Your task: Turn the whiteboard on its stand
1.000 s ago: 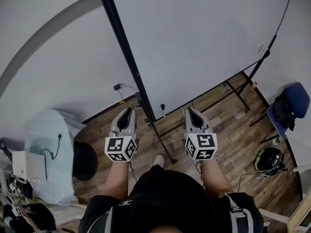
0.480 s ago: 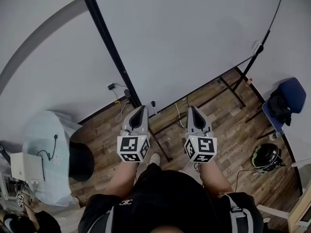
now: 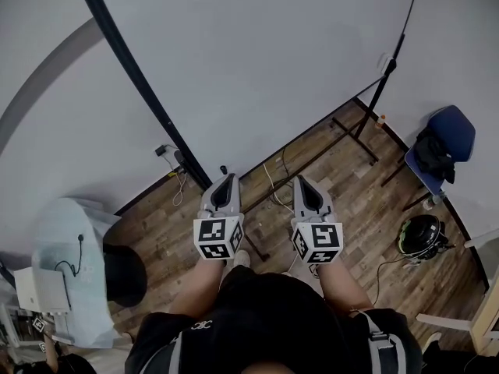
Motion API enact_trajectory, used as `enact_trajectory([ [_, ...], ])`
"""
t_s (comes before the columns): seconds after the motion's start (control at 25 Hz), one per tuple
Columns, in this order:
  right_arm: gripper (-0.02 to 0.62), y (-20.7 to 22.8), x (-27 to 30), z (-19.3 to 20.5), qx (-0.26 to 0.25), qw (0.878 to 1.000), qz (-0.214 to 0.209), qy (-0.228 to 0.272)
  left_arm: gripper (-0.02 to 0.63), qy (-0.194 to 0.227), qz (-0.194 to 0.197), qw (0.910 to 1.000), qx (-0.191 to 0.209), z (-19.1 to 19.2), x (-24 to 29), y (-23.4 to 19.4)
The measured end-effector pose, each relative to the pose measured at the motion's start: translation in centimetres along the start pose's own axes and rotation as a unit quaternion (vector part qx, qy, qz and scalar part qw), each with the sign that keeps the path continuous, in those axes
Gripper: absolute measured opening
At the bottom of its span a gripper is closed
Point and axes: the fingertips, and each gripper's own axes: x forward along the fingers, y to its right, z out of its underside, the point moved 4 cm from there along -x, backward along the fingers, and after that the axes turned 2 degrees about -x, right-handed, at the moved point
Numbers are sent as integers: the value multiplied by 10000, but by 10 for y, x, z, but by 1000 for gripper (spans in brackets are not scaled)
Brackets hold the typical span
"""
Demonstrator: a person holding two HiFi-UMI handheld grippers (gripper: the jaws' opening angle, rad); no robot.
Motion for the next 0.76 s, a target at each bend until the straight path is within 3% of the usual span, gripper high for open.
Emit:
enact_trajectory([
  [0.76,-8,-1,-10,-2,-104,9999,-86,43,9,66,-7,9999,121,-5,-9,10],
])
